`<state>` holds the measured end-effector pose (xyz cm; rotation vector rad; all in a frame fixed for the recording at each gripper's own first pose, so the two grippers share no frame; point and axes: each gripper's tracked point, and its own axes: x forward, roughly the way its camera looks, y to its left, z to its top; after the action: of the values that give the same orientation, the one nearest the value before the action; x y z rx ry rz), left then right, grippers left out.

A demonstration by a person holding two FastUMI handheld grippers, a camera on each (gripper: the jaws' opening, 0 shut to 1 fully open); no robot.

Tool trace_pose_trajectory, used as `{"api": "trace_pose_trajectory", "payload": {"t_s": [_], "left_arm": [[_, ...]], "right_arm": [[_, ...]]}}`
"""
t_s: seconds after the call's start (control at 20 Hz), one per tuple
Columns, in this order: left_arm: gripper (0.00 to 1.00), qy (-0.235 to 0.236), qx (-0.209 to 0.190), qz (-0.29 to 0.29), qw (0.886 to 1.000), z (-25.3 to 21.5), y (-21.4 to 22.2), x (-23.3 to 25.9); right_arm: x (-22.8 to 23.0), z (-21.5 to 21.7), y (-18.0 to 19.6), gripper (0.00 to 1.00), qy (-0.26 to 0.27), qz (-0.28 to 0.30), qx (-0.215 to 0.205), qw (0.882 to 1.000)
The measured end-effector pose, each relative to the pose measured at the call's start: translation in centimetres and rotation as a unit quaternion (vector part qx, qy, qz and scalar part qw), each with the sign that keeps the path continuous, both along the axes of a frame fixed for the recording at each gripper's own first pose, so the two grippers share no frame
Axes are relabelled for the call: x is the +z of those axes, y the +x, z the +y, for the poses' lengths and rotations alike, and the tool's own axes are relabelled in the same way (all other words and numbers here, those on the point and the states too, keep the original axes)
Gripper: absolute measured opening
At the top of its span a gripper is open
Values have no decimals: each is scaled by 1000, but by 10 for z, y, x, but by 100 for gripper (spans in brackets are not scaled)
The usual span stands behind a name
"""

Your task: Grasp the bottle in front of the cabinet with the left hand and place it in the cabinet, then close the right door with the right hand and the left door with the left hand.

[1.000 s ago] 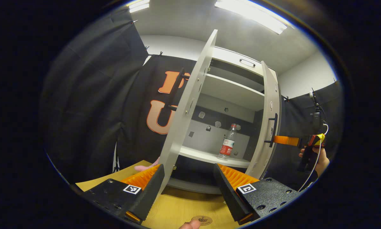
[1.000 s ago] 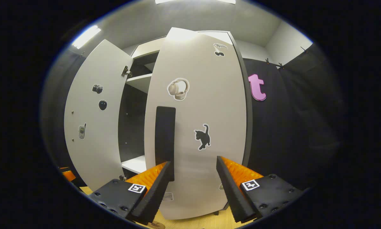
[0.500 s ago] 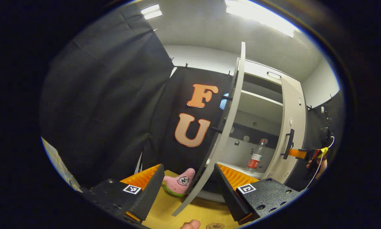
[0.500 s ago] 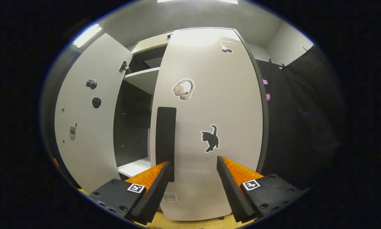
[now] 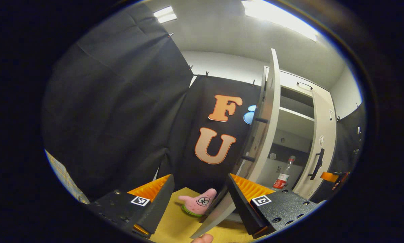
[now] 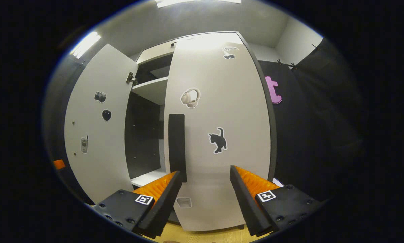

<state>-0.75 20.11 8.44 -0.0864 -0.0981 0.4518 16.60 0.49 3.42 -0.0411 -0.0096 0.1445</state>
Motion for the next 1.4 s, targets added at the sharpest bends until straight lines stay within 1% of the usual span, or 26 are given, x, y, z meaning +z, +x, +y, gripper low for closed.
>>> {"api": "trace_pose_trajectory", "payload": {"t_s": [0.1, 0.15, 0.2, 0.25, 0.3, 0.35, 0.4, 0.45, 0.5, 0.6, 0.75, 0.8, 0.85, 0.9, 0.95, 1.0, 1.05, 1.1, 1.15, 1.2, 1.3, 1.35, 1.4], "left_arm": [[94, 6, 12, -2, 1000, 17, 12, 15], [97, 12, 13, -6, 1000, 23, 20, 24], [94, 21, 16, -11, 1000, 27, 27, 33], [94, 32, 18, -14, 999, 31, 37, 40], [97, 45, 22, -13, 999, 33, 44, 44], [94, 56, 29, -12, 998, 35, 49, 48], [94, 64, 33, -11, 997, 36, 55, 50], [92, 66, 32, -8, 997, 34, 61, 50], [94, 65, 26, -7, 998, 30, 68, 50], [94, 59, 9, -5, 998, 22, 79, 46], [93, 67, 11, -14, 998, 21, 80, 48], [90, 69, 8, -12, 998, 17, 81, 48], [93, 77, -5, -7, 997, 11, 84, 49], [86, 89, -22, 2, 996, 3, 86, 49], [85, 98, -34, 7, 995, -6, 86, 49], [89, 103, -44, 11, 994, -14, 84, 48], [85, 106, -57, 12, 993, -24, 85, 47], [90, 106, -73, 12, 992, -35, 87, 46], [90, 103, -86, 14, 991, -46, 91, 43], [86, 99, -98, 14, 990, -57, 94, 41], [85, 96, -118, 15, 988, -78, 101, 36], [85, 99, -129, 15, 987, -89, 104, 34], [90, 102, -140, 13, 985, -100, 107, 33]], "right_arm": [[2, -9, -22, 95, 1, -1, -4, 1000], [2, -15, -33, 95, -1, -1, -10, 1000], [3, -20, -43, 96, -4, -2, -16, 1000], [3, -26, -54, 95, -5, -1, -22, 1000], [2, -31, -65, 96, -5, -1, -26, 1000], [2, -31, -72, 95, -4, 0, -28, 1000], [-1, -34, -79, 95, -4, 2, -34, 999], [-5, -40, -86, 95, -4, 5, -41, 999], [-10, -46, -93, 95, -4, 9, -49, 999], [-20, -59, -107, 96, -3, 18, -63, 998], [-34, -77, -120, 95, -5, 30, -82, 996], [-37, -80, -123, 96, -5, 31, -84, 996], [-39, -84, -126, 96, -6, 31, -86, 996], [-42, -88, -127, 96, -8, 34, -92, 995], [-43, -92, -129, 96, -8, 34, -96, 995], [-43, -94, -131, 96, -8, 33, -99, 995], [-43, -95, -132, 96, -6, 32, -100, 994], [-44, -95, -133, 96, -4, 32, -100, 994], [-43, -94, -133, 96, -2, 30, -100, 995], [-44, -94, -133, 96, -2, 28, -100, 995], [-45, -96, -136, 96, -1, 31, -104, 994], [-44, -98, -138, 96, 0, 31, -107, 994], [-43, -99, -140, 96, -1, 30, -110, 993]]}}
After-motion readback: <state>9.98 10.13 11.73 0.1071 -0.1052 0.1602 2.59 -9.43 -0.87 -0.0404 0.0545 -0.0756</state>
